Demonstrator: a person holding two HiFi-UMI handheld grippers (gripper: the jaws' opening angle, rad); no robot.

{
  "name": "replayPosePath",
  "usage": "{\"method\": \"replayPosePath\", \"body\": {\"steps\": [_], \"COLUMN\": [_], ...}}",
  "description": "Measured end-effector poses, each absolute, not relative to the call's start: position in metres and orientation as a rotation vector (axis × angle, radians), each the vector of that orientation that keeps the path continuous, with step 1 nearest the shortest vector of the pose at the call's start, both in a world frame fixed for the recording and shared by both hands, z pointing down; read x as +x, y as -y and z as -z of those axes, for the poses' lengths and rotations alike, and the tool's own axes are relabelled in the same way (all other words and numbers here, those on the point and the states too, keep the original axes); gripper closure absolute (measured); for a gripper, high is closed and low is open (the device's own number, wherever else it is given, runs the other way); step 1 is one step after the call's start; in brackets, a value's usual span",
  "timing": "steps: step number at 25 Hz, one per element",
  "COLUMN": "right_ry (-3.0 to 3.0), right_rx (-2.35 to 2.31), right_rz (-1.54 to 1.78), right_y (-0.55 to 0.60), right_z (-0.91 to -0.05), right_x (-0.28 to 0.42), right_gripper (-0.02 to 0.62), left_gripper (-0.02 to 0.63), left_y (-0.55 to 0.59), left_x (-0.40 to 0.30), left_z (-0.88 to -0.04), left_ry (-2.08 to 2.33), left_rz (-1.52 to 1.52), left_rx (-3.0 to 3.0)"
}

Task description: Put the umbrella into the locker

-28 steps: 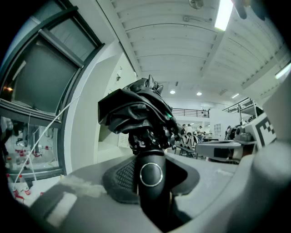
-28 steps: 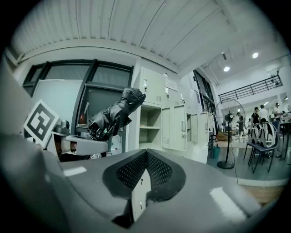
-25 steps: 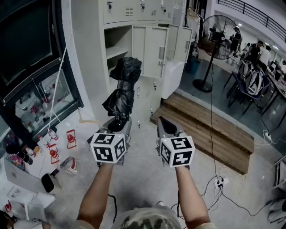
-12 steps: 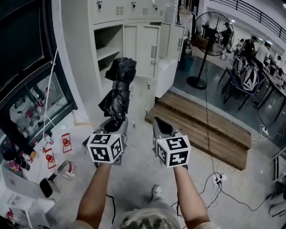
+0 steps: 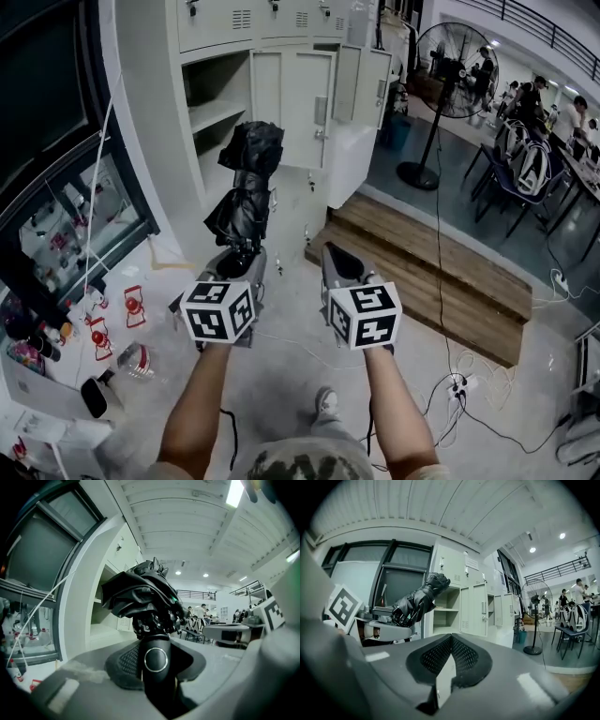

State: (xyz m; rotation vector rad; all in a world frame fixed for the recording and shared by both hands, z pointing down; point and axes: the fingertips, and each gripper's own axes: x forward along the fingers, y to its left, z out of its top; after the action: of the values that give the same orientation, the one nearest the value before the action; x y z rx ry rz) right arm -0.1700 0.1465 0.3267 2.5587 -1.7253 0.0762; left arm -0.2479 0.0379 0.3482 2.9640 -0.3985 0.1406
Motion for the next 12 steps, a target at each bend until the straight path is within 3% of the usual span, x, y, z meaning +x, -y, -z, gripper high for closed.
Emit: {"method": "replayPosePath", "body": {"steps": [12], "right_ry": [1.825], "right_rx": [2.514], "right_rz": [-0.112], "right_y": [-0.094], "right_z": [-0.325], "right_x": [-0.051], "right_gripper": [0.604], "left_gripper": [0.474], "left_y": [0.008], "left_x": [-0.144], "left_z": [-0.353], "left_ry": [0.521], "left_rz": [-0.178], "left_rx": [2.932]}}
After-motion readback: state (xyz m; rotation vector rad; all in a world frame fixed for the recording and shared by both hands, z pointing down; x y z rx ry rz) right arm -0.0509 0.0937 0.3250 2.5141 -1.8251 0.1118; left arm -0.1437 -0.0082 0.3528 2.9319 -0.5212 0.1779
